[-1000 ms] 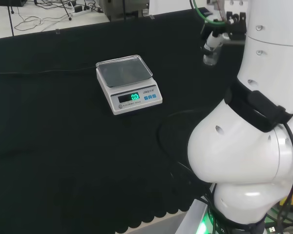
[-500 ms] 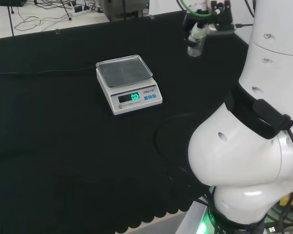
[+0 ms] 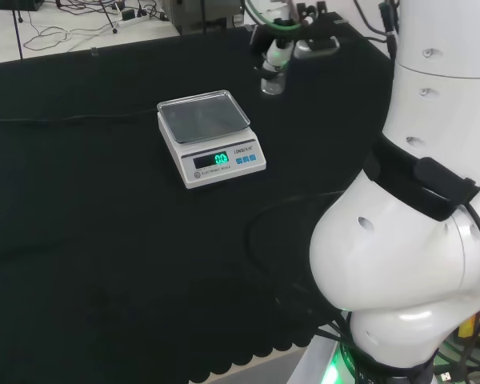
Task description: Put the beaker on the electronic balance.
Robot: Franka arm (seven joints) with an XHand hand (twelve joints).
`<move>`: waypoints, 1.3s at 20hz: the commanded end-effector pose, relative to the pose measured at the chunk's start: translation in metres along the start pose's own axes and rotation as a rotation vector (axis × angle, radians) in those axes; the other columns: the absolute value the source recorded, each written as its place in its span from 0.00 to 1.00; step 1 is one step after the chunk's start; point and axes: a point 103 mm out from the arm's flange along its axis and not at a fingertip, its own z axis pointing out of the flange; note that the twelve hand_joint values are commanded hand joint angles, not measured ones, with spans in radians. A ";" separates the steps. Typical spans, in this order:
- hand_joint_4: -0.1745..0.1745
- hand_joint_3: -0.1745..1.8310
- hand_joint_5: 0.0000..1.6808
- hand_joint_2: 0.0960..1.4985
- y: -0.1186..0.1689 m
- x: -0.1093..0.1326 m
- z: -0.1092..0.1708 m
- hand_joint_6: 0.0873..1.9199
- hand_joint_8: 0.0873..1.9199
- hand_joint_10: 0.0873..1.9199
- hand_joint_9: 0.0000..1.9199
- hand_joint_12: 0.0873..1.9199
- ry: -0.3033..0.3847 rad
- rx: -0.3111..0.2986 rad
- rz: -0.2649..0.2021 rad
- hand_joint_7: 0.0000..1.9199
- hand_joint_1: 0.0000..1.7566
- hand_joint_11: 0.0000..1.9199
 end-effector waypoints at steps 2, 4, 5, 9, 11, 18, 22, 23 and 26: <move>0.00 0.09 0.42 0.82 0.045 0.054 0.000 0.71 0.72 0.72 0.41 0.89 -0.033 0.045 -0.104 0.26 0.84 0.27; 0.00 0.09 0.42 0.82 0.054 0.063 0.001 0.71 0.72 0.72 0.41 0.89 -0.034 0.051 -0.130 0.26 0.84 0.28; 0.00 0.09 0.42 0.82 0.058 0.068 0.001 0.71 0.72 0.72 0.41 0.89 -0.034 0.053 -0.143 0.26 0.84 0.28; 0.00 0.09 0.42 0.82 0.076 0.088 0.007 0.71 0.72 0.72 0.41 0.89 -0.039 0.067 -0.185 0.26 0.84 0.27; 0.00 0.09 0.42 0.82 0.085 0.097 0.011 0.71 0.72 0.72 0.41 0.89 -0.042 0.081 -0.204 0.26 0.84 0.27; 0.00 0.09 0.42 0.82 0.108 0.118 0.029 0.71 0.72 0.72 0.41 0.89 -0.056 0.140 -0.229 0.27 0.84 0.28; 0.00 0.09 0.42 0.82 0.120 0.127 0.040 0.71 0.72 0.72 0.41 0.89 -0.086 0.187 -0.208 0.27 0.84 0.28; 0.00 0.09 0.42 0.82 0.122 0.128 0.042 0.71 0.72 0.72 0.41 0.89 -0.086 0.194 -0.207 0.27 0.84 0.28; 0.00 0.09 0.42 0.82 0.129 0.130 0.046 0.71 0.71 0.72 0.41 0.89 -0.084 0.211 -0.201 0.27 0.84 0.28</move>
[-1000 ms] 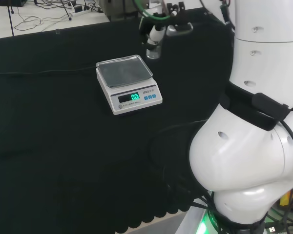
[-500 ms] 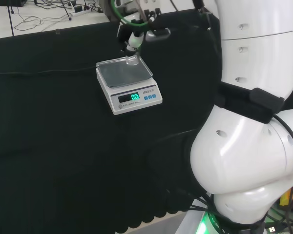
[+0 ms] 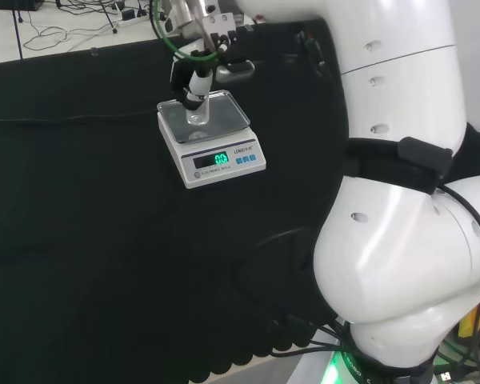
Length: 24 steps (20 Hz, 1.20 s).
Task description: Put the beaker on the electronic balance.
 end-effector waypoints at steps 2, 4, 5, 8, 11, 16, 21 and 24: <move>0.00 0.09 0.42 0.81 0.021 0.012 0.010 0.71 0.71 0.70 0.43 0.88 -0.007 0.065 0.011 0.27 0.84 0.28; 0.00 0.09 0.41 0.81 0.022 0.008 0.011 0.71 0.70 0.68 0.44 0.88 0.000 0.066 0.014 0.28 0.84 0.29; 0.00 0.09 0.41 0.81 0.023 0.008 0.011 0.71 0.70 0.68 0.45 0.88 0.004 0.064 0.012 0.28 0.84 0.29; 0.00 0.09 0.41 0.81 0.022 0.003 0.011 0.71 0.70 0.68 0.45 0.88 0.020 0.051 0.011 0.28 0.84 0.29; 0.00 0.09 0.41 0.81 0.020 -0.001 0.011 0.71 0.70 0.67 0.45 0.88 0.056 0.024 0.017 0.28 0.84 0.29; 0.00 0.09 0.42 0.79 0.009 -0.017 0.017 0.71 0.66 0.63 0.46 0.86 0.104 0.003 -0.001 0.30 0.85 0.29; 0.00 0.09 0.50 0.77 0.000 -0.022 0.016 0.62 0.49 0.47 0.43 0.50 0.096 0.002 0.004 0.31 0.68 0.49; 0.29 0.01 0.42 0.74 -0.001 -0.022 0.016 0.48 0.40 0.35 0.40 0.51 0.093 0.038 0.017 0.25 0.68 0.49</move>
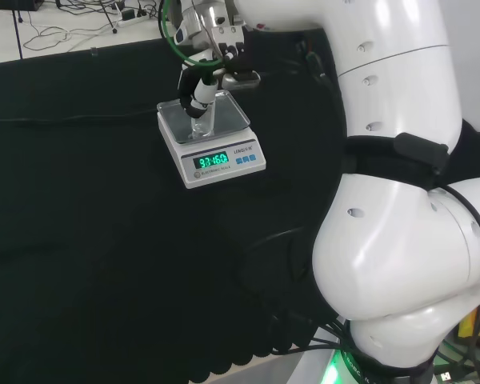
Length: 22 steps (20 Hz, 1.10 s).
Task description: Put the beaker on the electronic balance.
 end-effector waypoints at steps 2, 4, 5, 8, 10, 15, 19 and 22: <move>0.46 0.00 0.37 0.70 -0.004 -0.001 -0.003 0.44 0.37 0.35 0.33 0.58 0.003 0.021 0.005 0.21 0.65 0.40; 0.53 0.00 0.32 0.68 -0.003 -0.001 -0.004 0.41 0.35 0.36 0.28 0.63 0.007 0.032 -0.001 0.17 0.64 0.34; 0.54 0.00 0.29 0.66 -0.003 -0.001 -0.004 0.40 0.35 0.37 0.24 0.65 0.010 0.036 -0.005 0.15 0.63 0.31; 0.59 0.00 0.20 0.62 -0.003 0.000 -0.006 0.32 0.33 0.40 0.13 0.72 0.025 0.051 -0.010 0.09 0.60 0.18; 0.61 0.00 0.17 0.60 -0.003 0.000 -0.007 0.25 0.32 0.42 0.05 0.77 0.023 0.059 -0.010 0.05 0.57 0.09; 0.64 0.00 0.15 0.55 -0.013 -0.001 -0.021 0.11 0.20 0.15 0.00 0.62 0.013 0.056 0.004 0.00 0.50 0.00; 0.65 0.01 0.16 0.53 -0.026 -0.001 -0.037 0.03 0.10 0.00 0.00 0.37 -0.004 0.049 0.025 0.00 0.46 0.00; 0.65 0.01 0.17 0.53 -0.035 -0.003 -0.047 0.01 0.10 0.00 0.00 0.30 -0.023 0.024 0.035 0.01 0.45 0.00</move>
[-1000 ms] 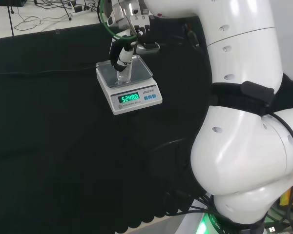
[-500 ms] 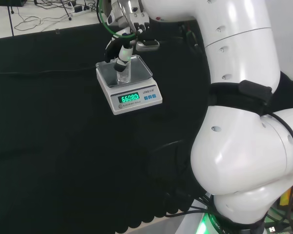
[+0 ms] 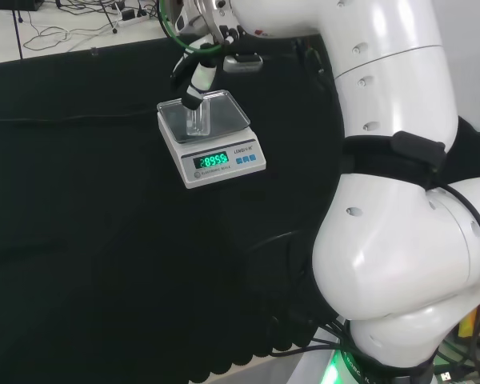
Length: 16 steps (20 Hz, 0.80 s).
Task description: Put the beaker on the electronic balance.
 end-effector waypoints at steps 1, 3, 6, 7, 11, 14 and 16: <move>0.65 0.01 0.17 0.53 -0.020 -0.005 -0.018 0.01 0.10 0.00 0.00 0.29 -0.029 -0.031 0.027 0.01 0.45 0.00; 0.64 0.01 0.18 0.53 -0.020 -0.010 -0.016 0.00 0.11 0.00 0.01 0.31 -0.009 -0.041 0.028 0.02 0.45 0.00; 0.63 0.01 0.21 0.53 -0.015 -0.019 -0.006 0.00 0.16 0.07 0.07 0.54 0.019 -0.065 0.025 0.06 0.46 0.00; 0.63 0.01 0.23 0.53 -0.014 -0.021 -0.002 0.00 0.19 0.18 0.06 0.62 0.030 -0.066 0.022 0.07 0.46 0.00; 0.62 0.00 0.26 0.55 -0.023 -0.022 -0.005 0.00 0.25 0.41 0.06 0.74 0.012 -0.102 0.028 0.09 0.48 0.00; 0.61 0.00 0.26 0.56 -0.039 -0.024 -0.023 0.00 0.26 0.43 0.06 0.75 -0.018 -0.133 0.098 0.10 0.48 0.00; 0.60 0.00 0.27 0.56 -0.051 -0.022 -0.037 0.00 0.26 0.43 0.06 0.75 -0.046 -0.157 0.110 0.10 0.48 0.00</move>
